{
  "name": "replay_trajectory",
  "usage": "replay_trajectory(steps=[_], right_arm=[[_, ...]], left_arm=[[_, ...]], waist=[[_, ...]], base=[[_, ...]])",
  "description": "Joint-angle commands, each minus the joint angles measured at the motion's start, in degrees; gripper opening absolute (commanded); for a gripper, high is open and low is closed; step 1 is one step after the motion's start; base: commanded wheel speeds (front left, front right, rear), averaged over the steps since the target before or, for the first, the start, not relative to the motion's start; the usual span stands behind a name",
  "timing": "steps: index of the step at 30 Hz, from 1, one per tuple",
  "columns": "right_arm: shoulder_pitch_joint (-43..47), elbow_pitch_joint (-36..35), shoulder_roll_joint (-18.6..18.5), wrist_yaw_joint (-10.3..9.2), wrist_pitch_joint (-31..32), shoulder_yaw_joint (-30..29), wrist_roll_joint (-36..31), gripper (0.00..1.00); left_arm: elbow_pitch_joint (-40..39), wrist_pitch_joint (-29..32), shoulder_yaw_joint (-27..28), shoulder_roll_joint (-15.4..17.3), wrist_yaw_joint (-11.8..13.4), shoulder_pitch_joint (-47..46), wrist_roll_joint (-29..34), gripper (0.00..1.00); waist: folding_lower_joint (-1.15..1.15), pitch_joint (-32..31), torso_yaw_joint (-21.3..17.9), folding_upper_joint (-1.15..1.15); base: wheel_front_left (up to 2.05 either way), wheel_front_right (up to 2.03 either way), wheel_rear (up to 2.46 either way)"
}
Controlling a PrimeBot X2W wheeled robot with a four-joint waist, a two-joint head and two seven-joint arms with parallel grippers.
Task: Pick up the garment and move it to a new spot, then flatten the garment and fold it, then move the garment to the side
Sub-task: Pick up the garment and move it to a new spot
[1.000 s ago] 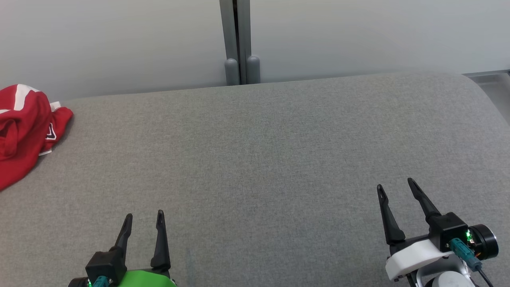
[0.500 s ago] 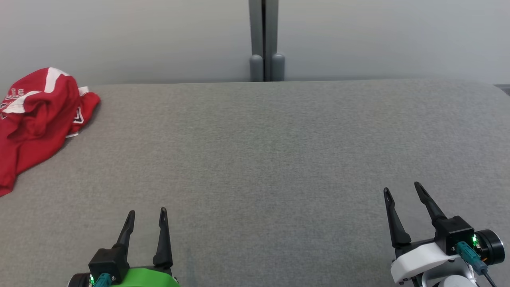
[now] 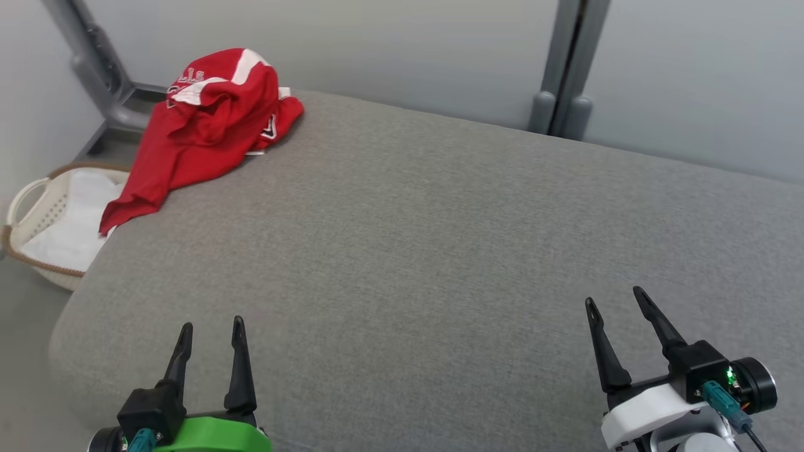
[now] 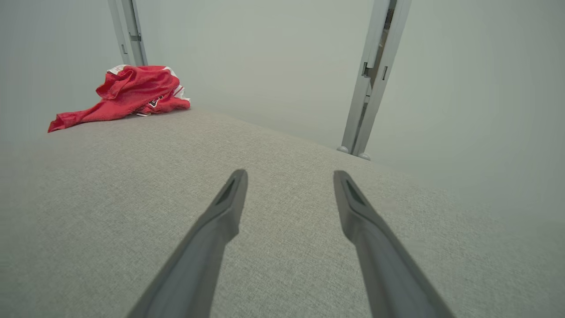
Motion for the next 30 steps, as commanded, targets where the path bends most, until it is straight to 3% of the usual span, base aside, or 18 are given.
replay_trajectory(steps=[1,13,17,20,26,30], right_arm=[[-0.2,0.0,-0.3,-0.06,-0.3,0.1,0.0,1.0],[-0.4,-0.2,-0.3,-0.06,-0.3,0.8,-1.0,1.0],[-1.1,-0.9,-0.3,-0.06,-0.3,0.6,-2.0,1.0],[-2.2,-1.8,-0.3,-0.06,-0.3,0.1,-3.1,1.0],[-5.0,-3.3,-0.3,-0.06,-0.2,0.0,-6.0,1.0],[-7.6,-5.4,-0.3,-0.06,-0.2,1.1,-7.9,1.0]], left_arm=[[-0.1,0.0,0.3,0.3,0.3,0.7,0.4,1.0],[-1.2,0.0,2.1,0.3,1.0,1.5,-0.1,1.0],[-3.1,0.0,4.8,0.3,1.9,0.0,-0.7,1.0],[-5.8,0.0,8.0,0.5,0.9,-2.8,0.4,1.0],[-10.1,0.0,14.9,5.2,-1.3,-13.3,1.4,1.0],[-8.3,0.5,17.3,9.9,-2.0,-22.9,-0.2,1.0]], waist=[[0.0,-0.2,6.3,0.0],[0.0,0.6,6.2,0.0],[0.0,2.5,4.7,0.0],[0.0,4.7,3.5,0.0],[0.0,9.5,0.9,0.0],[0.0,13.5,-1.7,0.0]], base=[[0.0,0.0,0.0],[0.0,0.0,0.0],[0.0,0.0,0.0],[0.0,0.0,0.0],[0.0,0.0,0.0],[0.0,0.0,0.0]])
